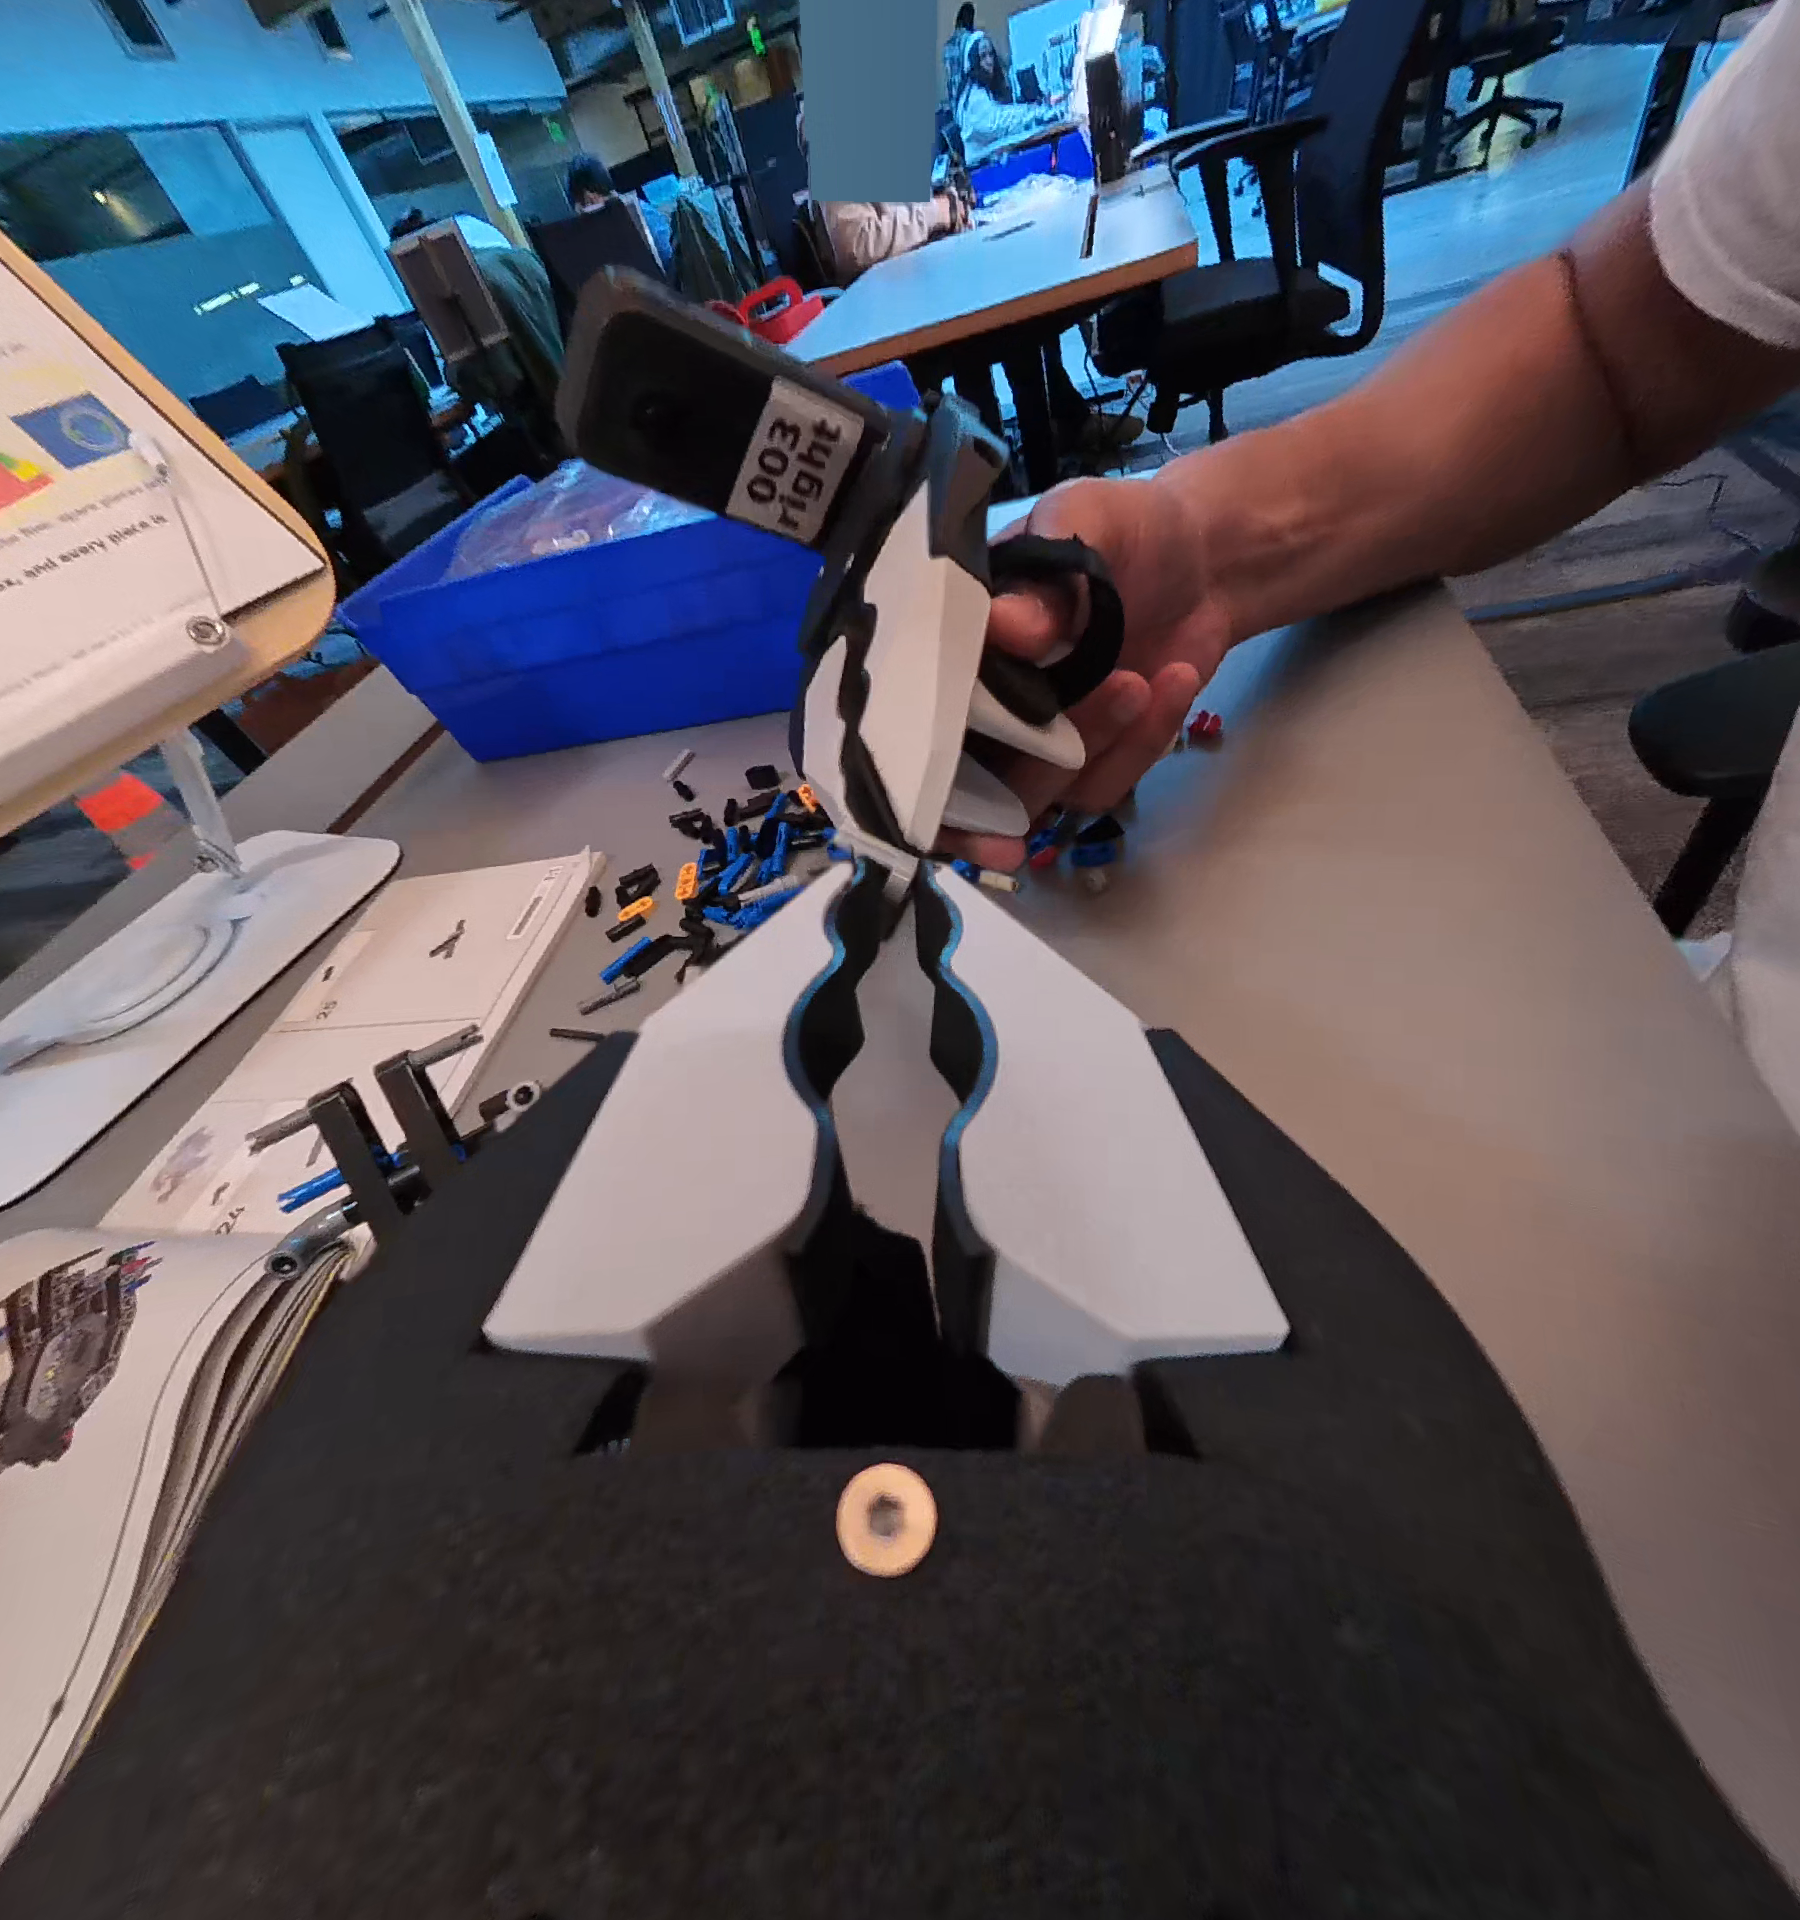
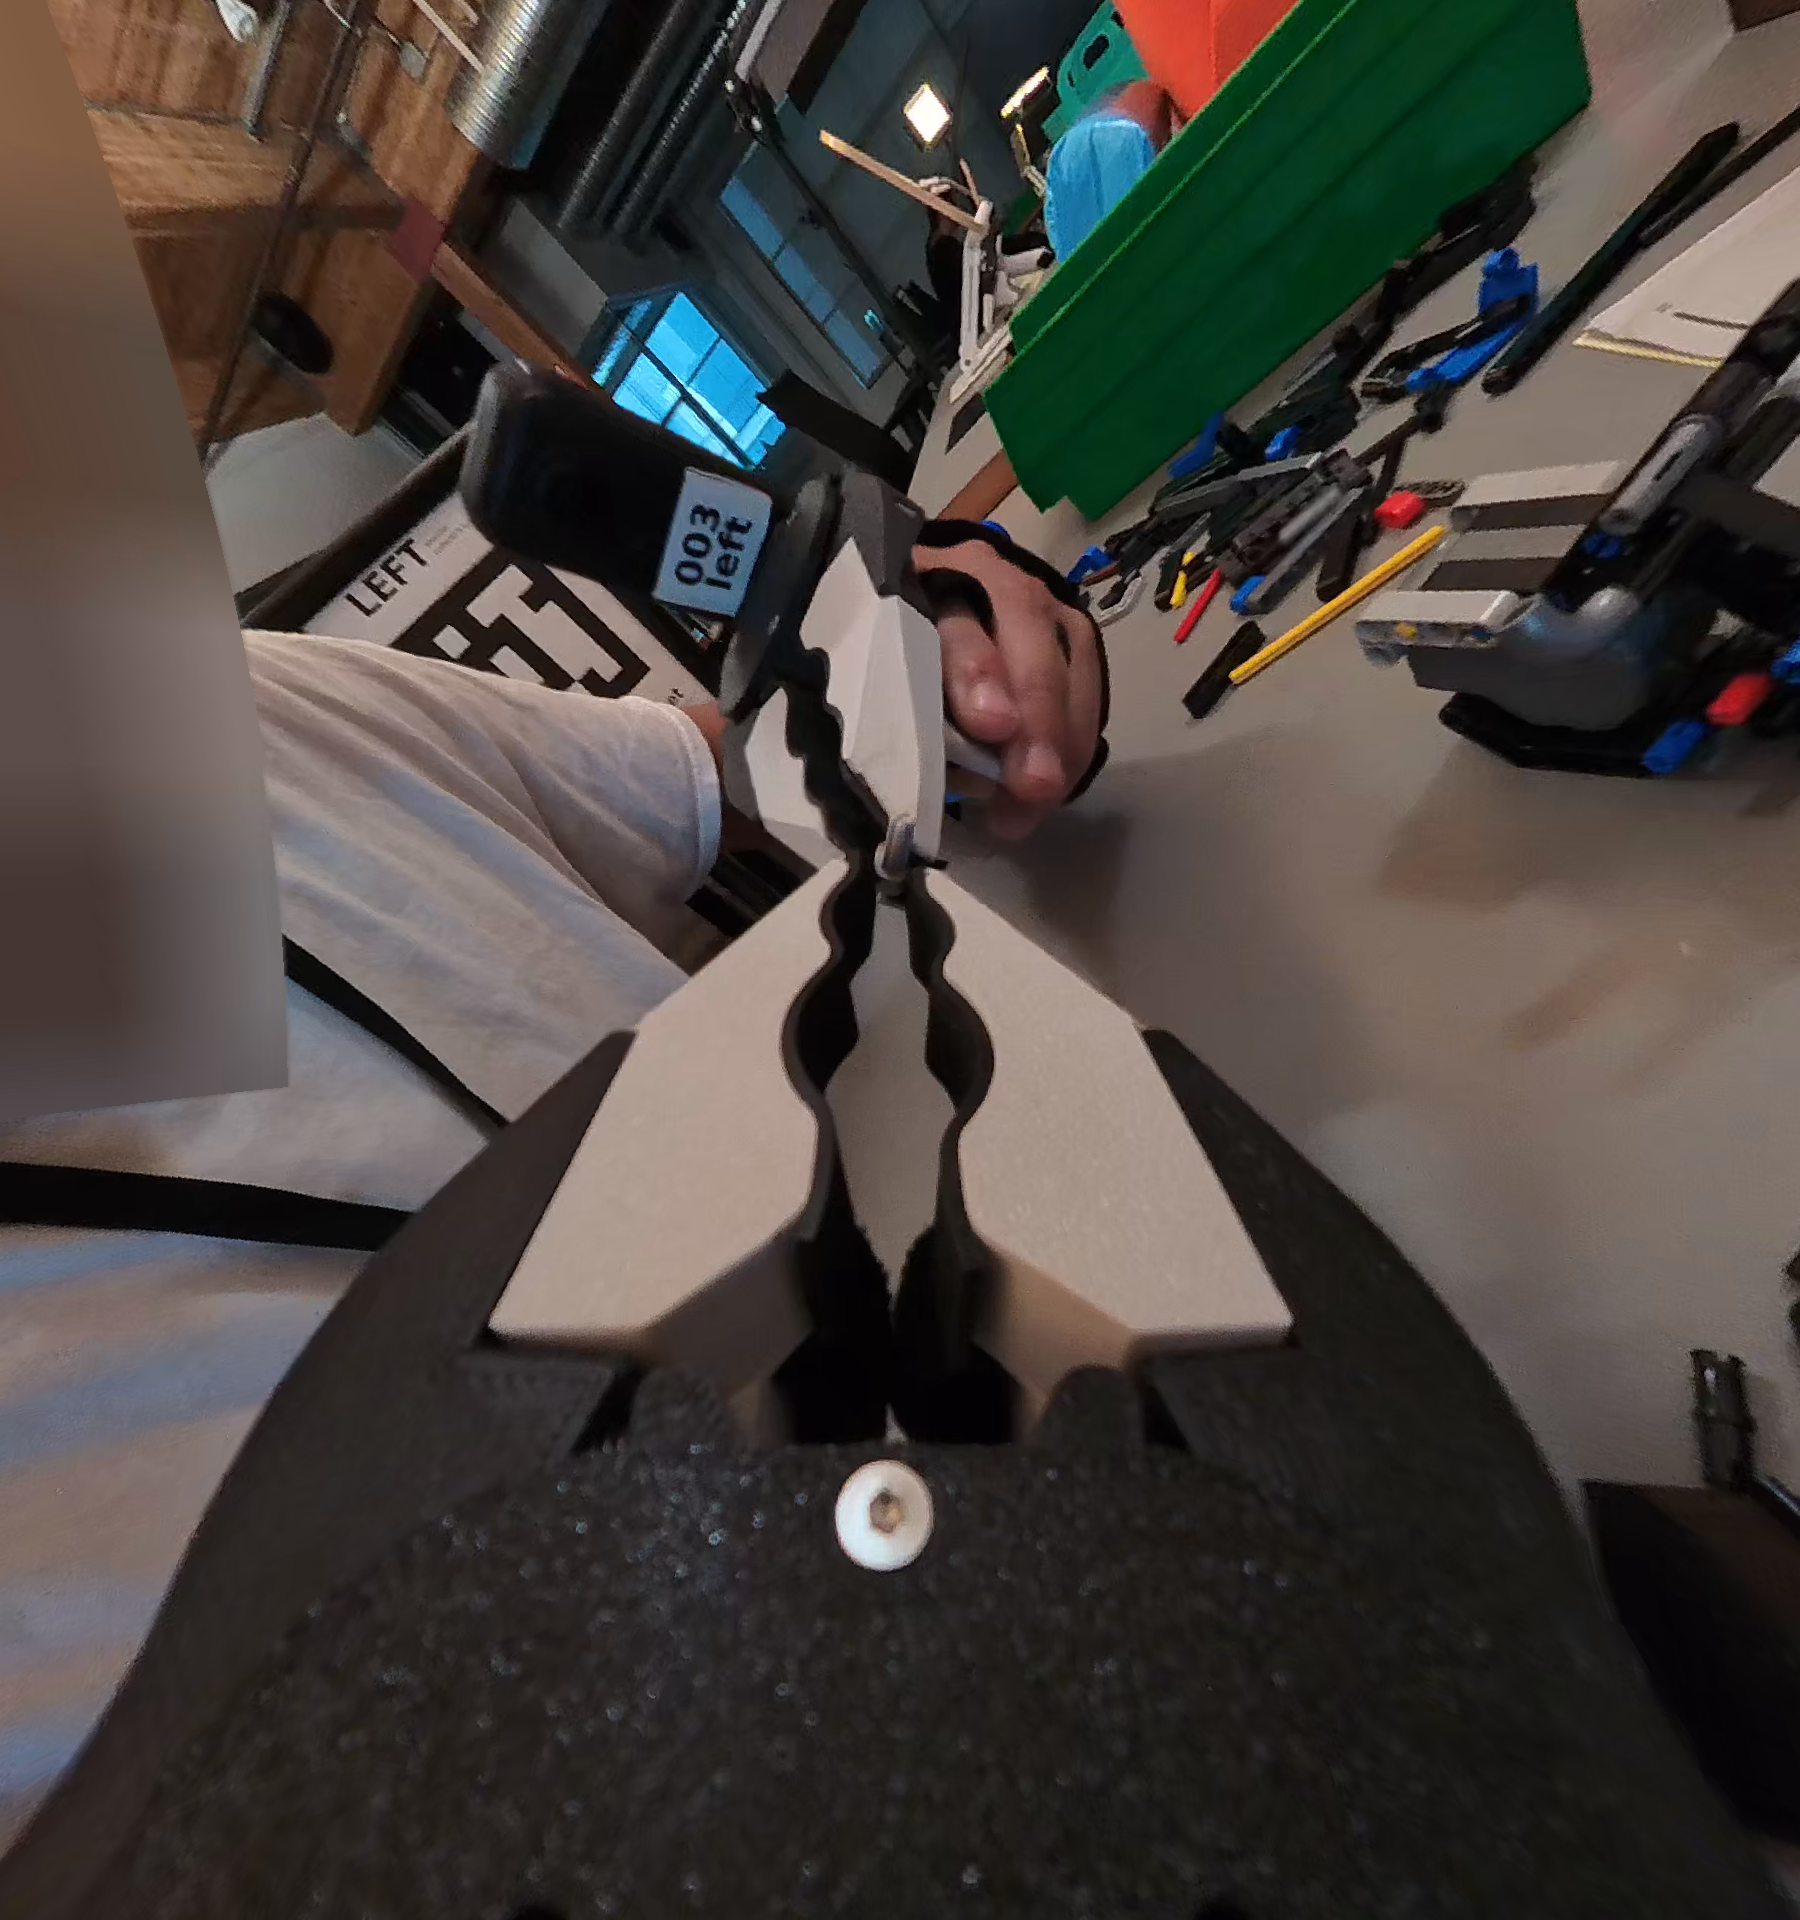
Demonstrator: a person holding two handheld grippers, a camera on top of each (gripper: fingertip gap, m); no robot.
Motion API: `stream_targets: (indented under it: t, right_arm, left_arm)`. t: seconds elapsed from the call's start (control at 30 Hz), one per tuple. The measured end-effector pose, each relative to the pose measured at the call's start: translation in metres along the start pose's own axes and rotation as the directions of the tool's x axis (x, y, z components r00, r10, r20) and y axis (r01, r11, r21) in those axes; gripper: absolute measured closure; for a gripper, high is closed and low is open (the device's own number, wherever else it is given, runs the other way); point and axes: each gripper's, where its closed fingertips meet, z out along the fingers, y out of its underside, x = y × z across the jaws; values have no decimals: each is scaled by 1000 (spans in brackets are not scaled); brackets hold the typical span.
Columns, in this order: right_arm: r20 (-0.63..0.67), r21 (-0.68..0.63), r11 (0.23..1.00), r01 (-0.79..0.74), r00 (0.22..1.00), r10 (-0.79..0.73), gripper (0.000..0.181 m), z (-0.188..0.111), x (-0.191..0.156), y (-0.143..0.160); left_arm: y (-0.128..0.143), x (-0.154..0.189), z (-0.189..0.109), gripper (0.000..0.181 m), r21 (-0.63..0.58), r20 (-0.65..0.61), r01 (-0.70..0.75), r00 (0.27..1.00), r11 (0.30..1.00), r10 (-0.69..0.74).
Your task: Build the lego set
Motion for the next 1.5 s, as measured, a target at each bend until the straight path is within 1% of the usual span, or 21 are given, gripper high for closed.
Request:
stream_targets:
  t: [0.07, 0.17, 0.23, 0.3, 0.43, 0.5, 0.57, 0.63, 0.67, 0.7, 0.73, 0.77, 0.8, 0.83, 0.87, 0.93, 1.03, 1.1, 1.17, 1.3, 1.5]
  right_arm:
    - [-41, -24, 999, 24, 999, -25, 176, -2, 6, 2]
    - [-103, -43, 995, 86, 991, -90, 176, -8, 10, 0]
    - [-129, -34, 994, 103, 986, -107, 176, -14, 12, -4]
    - [-155, -23, 992, 121, 980, -123, 176, -19, 14, -7]
    - [-248, -100, 977, 186, 947, -205, 176, -21, 25, 0]
    - [-333, -216, 940, 264, 885, -325, 176, -18, 38, 13]
    - [-378, -382, 852, 358, 781, -497, 176, -13, 49, 30]
    - [-362, -493, 768, 409, 706, -608, 176, -5, 52, 44]
    - [-353, -530, 738, 418, 682, -640, 176, -1, 53, 49]
    - [-354, -558, 713, 425, 655, -668, 176, 0, 56, 51]
    - [-354, -584, 692, 426, 633, -688, 176, 1, 59, 54]
    - [-352, -602, 680, 418, 626, -696, 176, 2, 61, 57]
    - [-356, -612, 677, 408, 622, -697, 176, 2, 64, 59]
    - [-362, -620, 674, 403, 616, -700, 176, 1, 67, 60]
    - [-365, -628, 671, 395, 611, -702, 176, 0, 70, 62]
    - [-372, -640, 679, 359, 629, -683, 175, -1, 75, 67]
    - [-389, -618, 706, 346, 646, -657, 175, -1, 76, 66]
    - [-394, -616, 708, 347, 642, -658, 175, -3, 77, 65]
    - [-398, -614, 710, 345, 642, -656, 175, -4, 78, 65]
    - [-395, -616, 707, 346, 641, -658, 175, -5, 77, 65]
    - [-397, -593, 721, 359, 648, -650, 175, -6, 73, 60]
  left_arm:
    - [7, 0, 2, 178, -26, -4, -11, 1000, 1000, 11]
    - [13, -1, 3, 177, -41, -20, 43, 999, 998, -44]
    - [20, 0, 6, 169, -73, -22, 52, 998, 996, -54]
    - [25, 4, 9, 167, -97, -31, 34, 999, 995, -37]
    - [24, 8, 9, 163, -110, -43, 30, 998, 993, -35]
    - [17, 2, 4, 163, -100, -32, 31, 999, 995, -35]
    - [7, -17, -9, 163, -98, 20, 28, 999, 995, -26]
    - [-4, -49, -36, 161, -119, 94, 49, 995, 992, -38]
    - [-4, -73, -58, 160, -145, 173, 92, 983, 985, -67]
    - [1, -95, -82, 163, -173, 249, 174, 960, 969, -128]
    - [16, -111, -106, 161, -230, 304, 281, 930, 932, -205]
    - [38, -132, -133, 163, -290, 408, 385, 878, 876, -251]
    - [61, -155, -163, 162, -317, 554, 476, 795, 820, -248]
    - [85, -168, -188, 161, -335, 650, 563, 718, 756, -247]
    - [108, -169, -201, 160, -350, 684, 649, 670, 676, -289]
    - [143, -159, -209, 156, -338, 708, 789, 572, 513, -413]
    - [168, -148, -204, 152, -324, 700, 861, 497, 392, -512]
    - [173, -147, -201, 160, -294, 701, 888, 451, 353, -552]
    - [178, -150, -204, 160, -281, 721, 901, 425, 330, -547]
    - [186, -150, -204, 159, -287, 730, 907, 416, 309, -542]
    - [188, -153, -203, 178, -276, 699, 907, 416, 317, -581]
